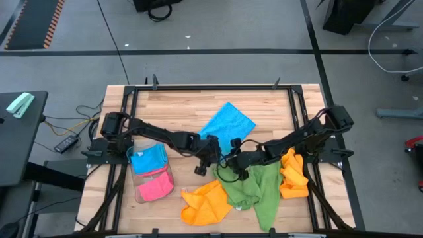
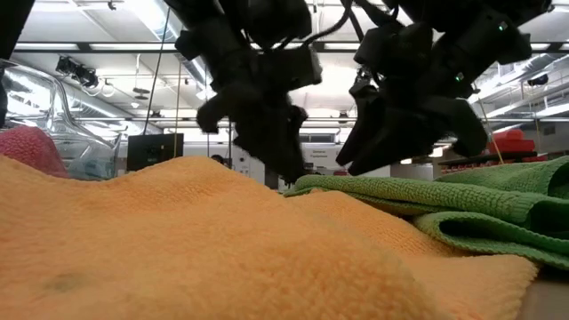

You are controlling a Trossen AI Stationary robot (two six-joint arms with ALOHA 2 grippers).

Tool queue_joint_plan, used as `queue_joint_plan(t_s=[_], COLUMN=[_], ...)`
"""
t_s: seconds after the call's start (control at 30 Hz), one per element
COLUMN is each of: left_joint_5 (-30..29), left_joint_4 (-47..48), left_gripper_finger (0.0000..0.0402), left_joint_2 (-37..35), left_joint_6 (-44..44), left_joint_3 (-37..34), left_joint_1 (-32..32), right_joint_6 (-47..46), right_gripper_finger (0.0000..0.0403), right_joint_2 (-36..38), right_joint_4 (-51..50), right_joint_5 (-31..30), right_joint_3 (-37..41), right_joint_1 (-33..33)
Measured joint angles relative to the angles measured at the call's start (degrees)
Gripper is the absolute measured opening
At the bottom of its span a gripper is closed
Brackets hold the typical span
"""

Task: Fold microfiber towels
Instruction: Fold the blue microfiber cloth

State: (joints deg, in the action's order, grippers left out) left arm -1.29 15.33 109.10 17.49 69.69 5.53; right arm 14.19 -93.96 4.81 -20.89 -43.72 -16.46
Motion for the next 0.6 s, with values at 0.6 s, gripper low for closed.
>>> queue_joint_plan(t_s=[0.6], left_joint_5=[-4.07], left_joint_4=[15.28], left_gripper_finger=[0.0121], left_joint_2=[1.61], left_joint_6=[2.61], left_joint_3=[-0.78], left_joint_1=[-10.68], right_joint_6=[-8.09], right_gripper_finger=[0.0161], right_joint_2=[4.40], right_joint_4=[-15.73], right_joint_5=[-1.11], right_joint_3=[0.02], right_joint_1=[12.96])
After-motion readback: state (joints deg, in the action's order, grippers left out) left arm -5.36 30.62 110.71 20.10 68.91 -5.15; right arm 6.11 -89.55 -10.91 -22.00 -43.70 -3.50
